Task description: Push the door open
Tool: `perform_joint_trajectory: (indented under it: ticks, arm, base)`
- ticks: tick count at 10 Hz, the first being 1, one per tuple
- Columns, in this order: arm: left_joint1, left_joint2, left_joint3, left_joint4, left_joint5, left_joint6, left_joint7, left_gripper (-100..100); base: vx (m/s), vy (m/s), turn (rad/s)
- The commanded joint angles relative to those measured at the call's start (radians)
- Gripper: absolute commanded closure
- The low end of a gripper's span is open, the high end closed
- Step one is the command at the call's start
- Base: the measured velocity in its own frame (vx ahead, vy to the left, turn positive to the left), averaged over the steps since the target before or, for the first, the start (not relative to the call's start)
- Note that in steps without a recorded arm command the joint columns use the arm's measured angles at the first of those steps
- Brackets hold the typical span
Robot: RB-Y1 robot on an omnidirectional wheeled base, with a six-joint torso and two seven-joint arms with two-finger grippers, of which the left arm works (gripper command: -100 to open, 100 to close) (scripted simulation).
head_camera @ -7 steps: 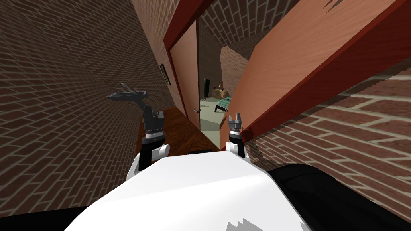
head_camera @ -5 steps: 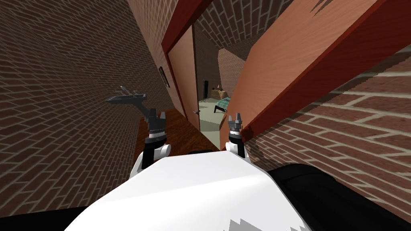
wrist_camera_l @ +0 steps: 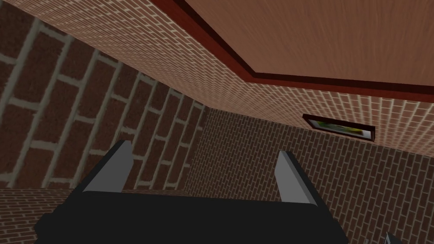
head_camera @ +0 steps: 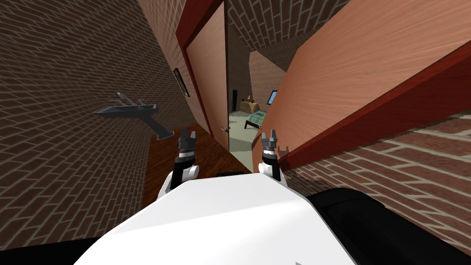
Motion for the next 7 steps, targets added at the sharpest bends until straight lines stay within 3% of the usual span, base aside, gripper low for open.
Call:
perform_joint_trajectory:
  ticks: [1, 7]
  arm:
    - [-0.015, 0.002, -0.013, 0.037, -0.002, -0.003, 0.001, -100]
    - [-0.048, 0.015, -0.061, 0.185, -0.001, -0.032, 0.015, -100]
  base:
    - [0.083, 0.048, -0.072]
    - [0.09, 0.072, -0.09]
